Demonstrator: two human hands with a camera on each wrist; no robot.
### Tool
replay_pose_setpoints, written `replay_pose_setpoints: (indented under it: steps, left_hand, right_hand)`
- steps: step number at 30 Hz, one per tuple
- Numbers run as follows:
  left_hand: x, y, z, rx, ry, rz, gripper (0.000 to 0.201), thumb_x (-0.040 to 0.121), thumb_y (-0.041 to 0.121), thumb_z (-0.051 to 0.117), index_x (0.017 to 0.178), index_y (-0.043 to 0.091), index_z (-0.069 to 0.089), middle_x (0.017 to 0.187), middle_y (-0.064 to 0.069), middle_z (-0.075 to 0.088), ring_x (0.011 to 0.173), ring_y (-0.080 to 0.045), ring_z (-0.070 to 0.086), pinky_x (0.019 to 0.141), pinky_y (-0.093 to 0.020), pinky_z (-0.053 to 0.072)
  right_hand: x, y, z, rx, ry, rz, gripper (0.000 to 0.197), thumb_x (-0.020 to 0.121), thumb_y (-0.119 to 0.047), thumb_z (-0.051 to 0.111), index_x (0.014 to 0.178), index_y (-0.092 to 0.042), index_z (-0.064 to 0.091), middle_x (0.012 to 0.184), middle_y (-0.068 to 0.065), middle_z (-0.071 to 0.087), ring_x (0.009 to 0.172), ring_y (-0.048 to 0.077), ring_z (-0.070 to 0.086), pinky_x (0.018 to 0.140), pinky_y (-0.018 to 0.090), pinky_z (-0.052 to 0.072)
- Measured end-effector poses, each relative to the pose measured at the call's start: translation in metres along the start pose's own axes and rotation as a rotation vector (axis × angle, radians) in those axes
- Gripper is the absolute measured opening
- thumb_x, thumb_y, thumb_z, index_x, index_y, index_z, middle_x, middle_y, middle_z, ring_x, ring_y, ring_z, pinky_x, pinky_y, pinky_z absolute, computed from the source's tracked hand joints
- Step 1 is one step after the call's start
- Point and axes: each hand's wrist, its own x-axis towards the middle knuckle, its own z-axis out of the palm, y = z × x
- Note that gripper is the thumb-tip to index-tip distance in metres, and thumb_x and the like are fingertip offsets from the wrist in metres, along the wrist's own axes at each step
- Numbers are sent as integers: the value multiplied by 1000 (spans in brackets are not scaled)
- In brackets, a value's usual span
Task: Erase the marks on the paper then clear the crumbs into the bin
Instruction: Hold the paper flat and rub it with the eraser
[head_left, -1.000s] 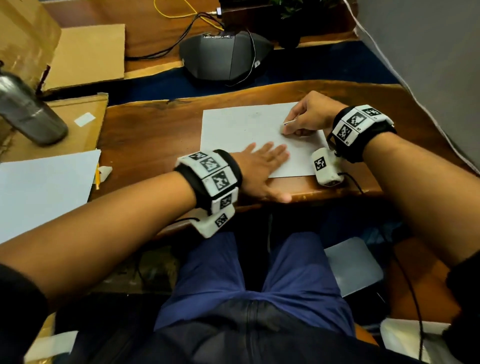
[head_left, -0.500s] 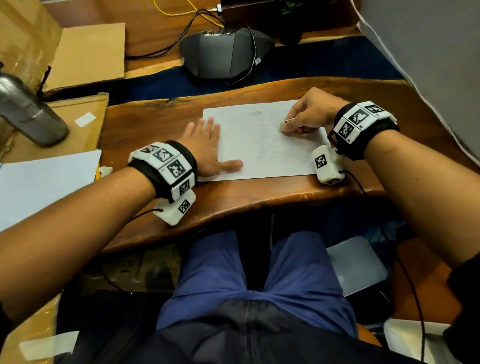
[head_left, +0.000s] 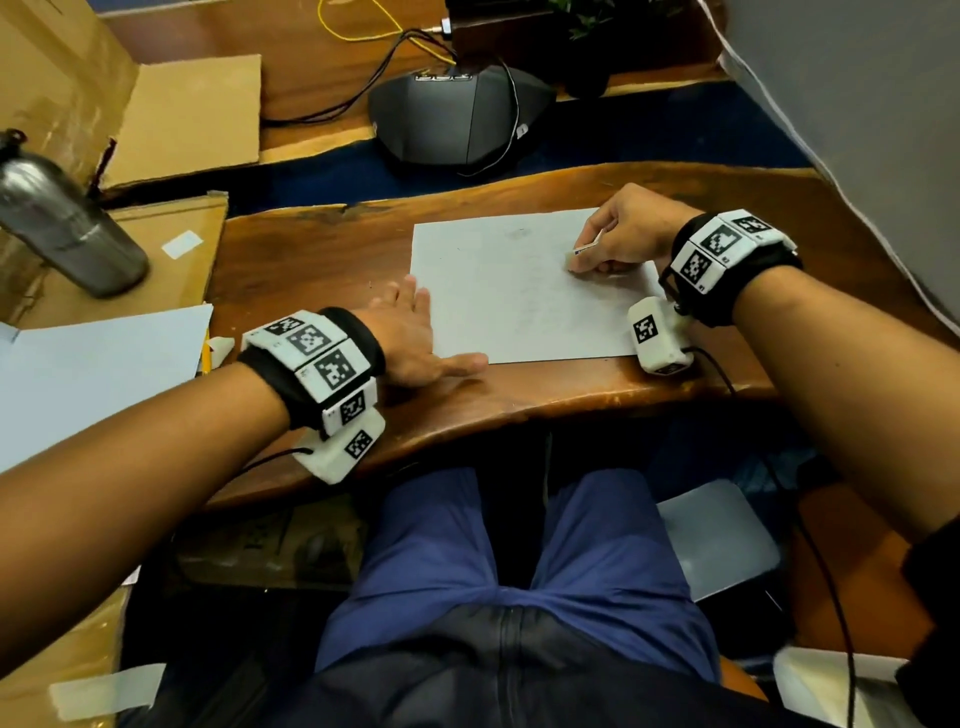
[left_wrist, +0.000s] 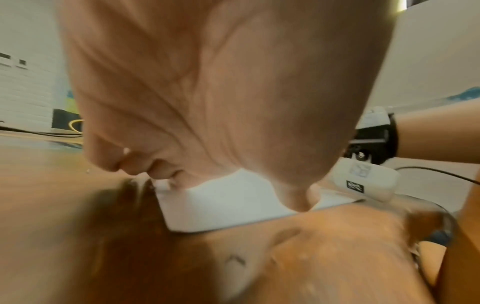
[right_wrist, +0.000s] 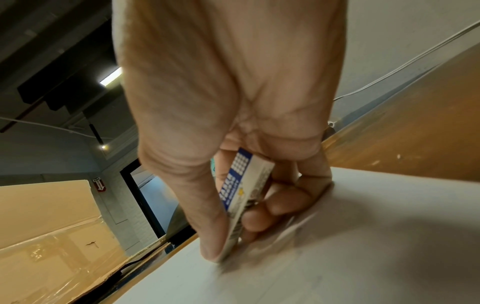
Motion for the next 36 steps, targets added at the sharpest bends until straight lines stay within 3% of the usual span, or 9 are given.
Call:
replay_pose_setpoints:
  steps: [4,7,14,20,23,26,30,33,36]
  left_hand:
    - [23,30,-19,9,161,211,116,80,84,31,154,9,-16,159,-9,-28,149,-26,-19,122,-44,-5]
    - [43,57,-28,26,164,368,103,88,76,31,155,12,-14,161,-6,-23,150,-23,-16,122,-44,-5]
    - [63,25,-25,-114,163,226,108,86,76,37,154,12,-16,161,-6,-25,150,-23,-16,122,-46,-3]
    - [58,3,-21,-54,174,-155,124,72,93,27,155,6,-6,163,-17,-8,150,-36,-3,120,-51,-1]
    - [63,8,-33,-68,262,10,127,74,86,47,155,7,-11,163,-12,-16,150,-30,-12,120,-51,-6]
    - [68,9,-47,-129,199,174,126,75,73,63,155,14,-13,163,-2,-20,151,-23,-11,122,-47,1]
    - [78,1,-49,-128,115,144,132,68,80,62,154,19,-17,162,4,-23,150,-19,-12,122,-47,7]
    - [81,1,-49,-109,109,153,133,67,81,62,154,20,-19,161,4,-24,150,-21,-14,122,-50,7]
    - [83,2,-51,-100,94,152,133,66,81,63,154,22,-19,161,2,-24,150,-24,-14,121,-53,7]
  right_hand:
    - [1,1,0,-5,-3,2,18,76,-24,87,84,-9,78,89,16,77,71,19,65,80,37,59]
    - [0,0,0,6,0,3,20,77,-22,86,86,-6,78,81,14,75,69,19,63,75,34,58]
    - [2,1,0,4,-14,3,18,76,-24,87,84,-10,79,76,8,74,66,16,63,67,28,56]
    - [2,1,-1,11,-23,13,19,75,-24,88,84,-9,79,77,9,74,67,17,63,66,29,56]
    - [3,-3,-2,-29,-30,27,19,76,-25,87,85,-11,80,83,12,76,69,18,65,71,32,58]
    - [5,-11,-2,-110,-30,43,17,79,-25,85,86,-11,78,82,9,76,72,18,67,73,32,60]
    - [14,-33,13,-256,167,-93,14,78,-23,84,82,-15,74,78,-3,66,81,17,61,60,22,45]
    - [28,-55,28,-271,281,-163,14,79,-22,79,74,-17,67,83,2,61,90,19,54,67,26,39]
    - [45,-69,35,-285,334,-167,19,78,-17,75,67,-18,60,79,4,59,89,23,56,55,22,34]
